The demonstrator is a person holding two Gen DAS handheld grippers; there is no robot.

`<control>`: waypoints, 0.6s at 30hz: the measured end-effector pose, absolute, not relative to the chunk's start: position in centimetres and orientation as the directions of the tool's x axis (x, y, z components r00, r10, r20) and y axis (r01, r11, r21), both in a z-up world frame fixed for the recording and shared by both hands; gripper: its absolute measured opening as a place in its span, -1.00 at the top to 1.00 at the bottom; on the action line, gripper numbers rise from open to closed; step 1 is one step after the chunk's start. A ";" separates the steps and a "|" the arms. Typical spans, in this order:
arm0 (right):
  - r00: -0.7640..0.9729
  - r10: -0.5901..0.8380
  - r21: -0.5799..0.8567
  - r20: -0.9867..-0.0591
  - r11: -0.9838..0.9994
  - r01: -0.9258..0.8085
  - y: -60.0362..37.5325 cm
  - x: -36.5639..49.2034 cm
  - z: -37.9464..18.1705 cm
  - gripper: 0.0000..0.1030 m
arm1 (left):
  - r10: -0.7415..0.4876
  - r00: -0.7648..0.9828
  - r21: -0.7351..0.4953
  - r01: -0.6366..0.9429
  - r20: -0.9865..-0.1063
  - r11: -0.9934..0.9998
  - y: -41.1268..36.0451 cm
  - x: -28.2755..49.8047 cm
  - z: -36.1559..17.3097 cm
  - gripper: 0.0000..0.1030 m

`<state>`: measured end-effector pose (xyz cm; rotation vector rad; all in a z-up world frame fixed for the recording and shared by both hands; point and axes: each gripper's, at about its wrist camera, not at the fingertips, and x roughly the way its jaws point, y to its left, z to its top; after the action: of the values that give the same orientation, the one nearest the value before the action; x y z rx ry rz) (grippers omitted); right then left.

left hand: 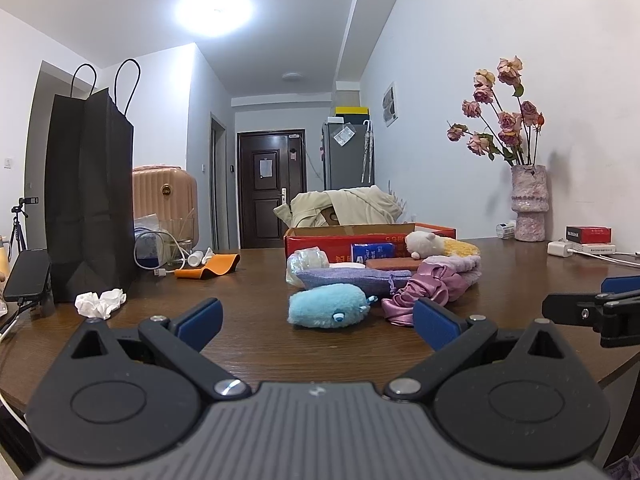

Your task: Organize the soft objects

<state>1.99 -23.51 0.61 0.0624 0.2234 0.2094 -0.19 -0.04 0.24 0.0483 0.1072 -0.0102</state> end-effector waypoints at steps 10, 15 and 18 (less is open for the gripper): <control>0.953 0.213 0.092 -0.217 0.976 -0.197 -23.7 2.0 0.5 -1.00 | -0.011 0.994 0.047 0.016 -0.107 0.999 0.1 -0.2 0.2 -1.00; 0.953 0.214 0.094 -0.215 0.976 -0.198 -23.8 1.9 0.5 -1.00 | -0.010 0.994 0.044 0.015 -0.110 0.999 0.2 -0.2 0.1 -1.00; 0.953 0.212 0.100 -0.218 0.976 -0.195 -23.9 2.0 0.5 -1.00 | -0.009 0.994 0.043 0.013 -0.109 0.999 0.2 -0.3 0.2 -1.00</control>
<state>2.02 -23.87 0.47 0.0775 0.2300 0.2070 -0.27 0.18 0.18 0.0439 0.1092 -0.0111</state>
